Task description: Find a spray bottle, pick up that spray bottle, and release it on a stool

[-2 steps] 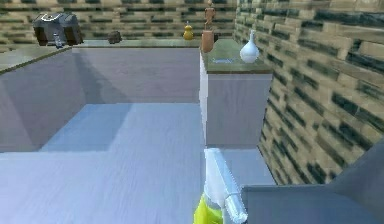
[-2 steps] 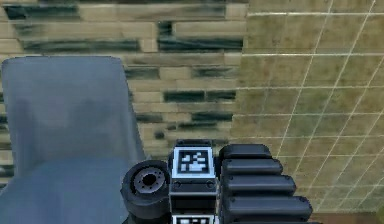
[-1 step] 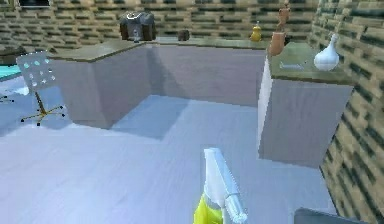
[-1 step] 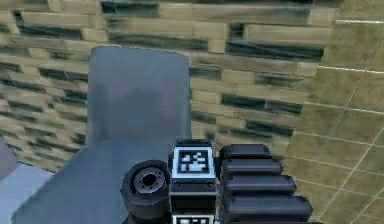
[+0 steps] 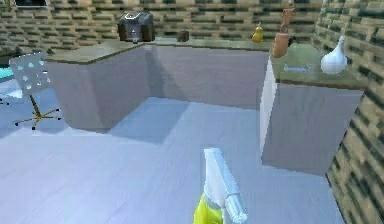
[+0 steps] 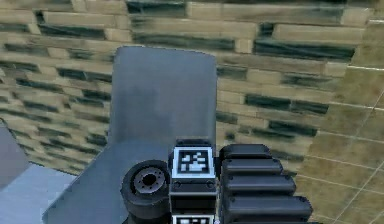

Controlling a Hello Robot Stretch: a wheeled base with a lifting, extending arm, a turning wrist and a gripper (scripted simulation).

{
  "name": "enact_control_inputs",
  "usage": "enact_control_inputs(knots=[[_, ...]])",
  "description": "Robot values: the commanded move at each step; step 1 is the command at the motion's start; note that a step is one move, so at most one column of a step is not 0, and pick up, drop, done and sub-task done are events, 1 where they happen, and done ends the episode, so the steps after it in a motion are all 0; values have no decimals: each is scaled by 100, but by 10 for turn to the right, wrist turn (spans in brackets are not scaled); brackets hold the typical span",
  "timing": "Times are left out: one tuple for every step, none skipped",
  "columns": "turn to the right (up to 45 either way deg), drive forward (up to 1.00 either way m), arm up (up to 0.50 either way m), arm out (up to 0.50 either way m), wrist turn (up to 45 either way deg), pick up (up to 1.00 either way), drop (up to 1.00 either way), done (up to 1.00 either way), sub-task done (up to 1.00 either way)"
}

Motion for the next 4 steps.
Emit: enact_control_inputs(knots=[[450, 0, 0, 0, 0, 0, 0, 0, 0], [450, 0, 0, 0, 0, 0, 0, 0, 0], [-450, 0, 0, 0, 0, 0, 0, 0, 0], [-270, 0, 0, 0, 0, 0, 0, 0, 0]])
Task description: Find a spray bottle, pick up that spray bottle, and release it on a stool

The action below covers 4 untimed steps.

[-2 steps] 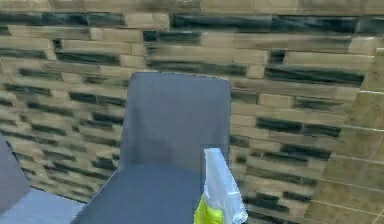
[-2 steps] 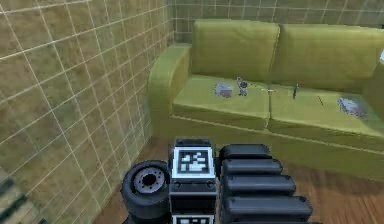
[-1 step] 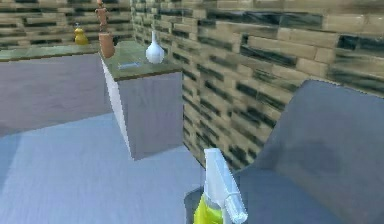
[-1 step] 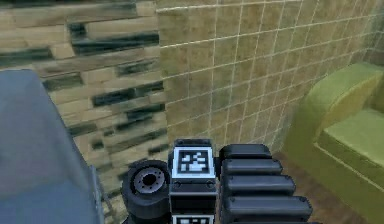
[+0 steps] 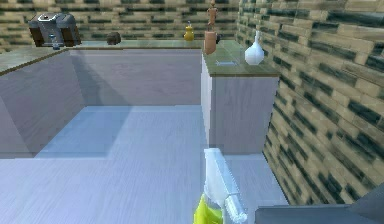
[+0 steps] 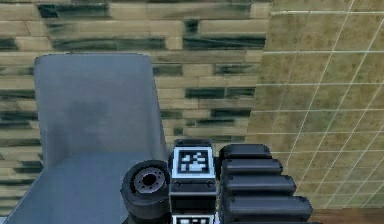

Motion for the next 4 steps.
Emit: enact_control_inputs(knots=[[0, 0, 0, 24, 0, 0, 0, 0, 0], [0, 0, 0, 0, 390, 0, 0, 0, 0], [0, 0, -30, 0, 0, 0, 0, 0, 0], [0, 0, 0, 0, 0, 0, 100, 0, 0]])
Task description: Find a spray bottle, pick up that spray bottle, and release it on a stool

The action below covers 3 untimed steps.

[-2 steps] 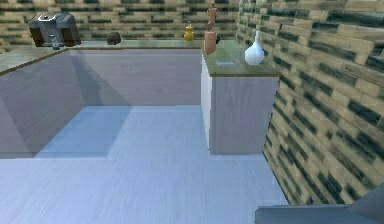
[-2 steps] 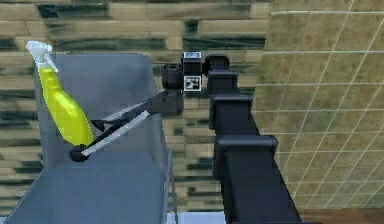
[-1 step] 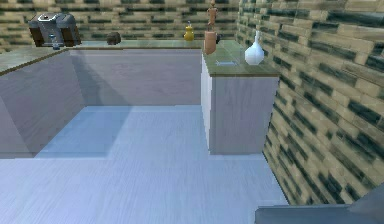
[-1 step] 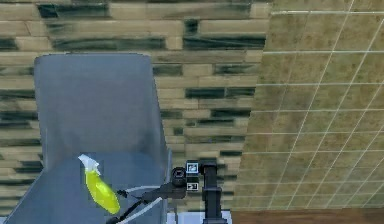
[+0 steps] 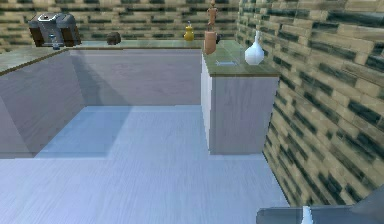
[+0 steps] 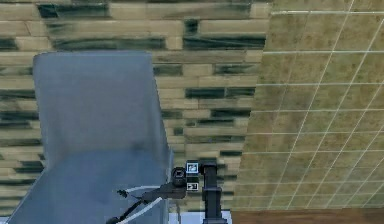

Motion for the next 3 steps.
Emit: enact_control_inputs(knots=[[0, 0, 10, 0, 0, 0, 0, 0, 0], [0, 0, 0, -8, 0, 0, 0, 0, 0], [0, 0, 0, 0, 0, 0, 0, 100, 0]])
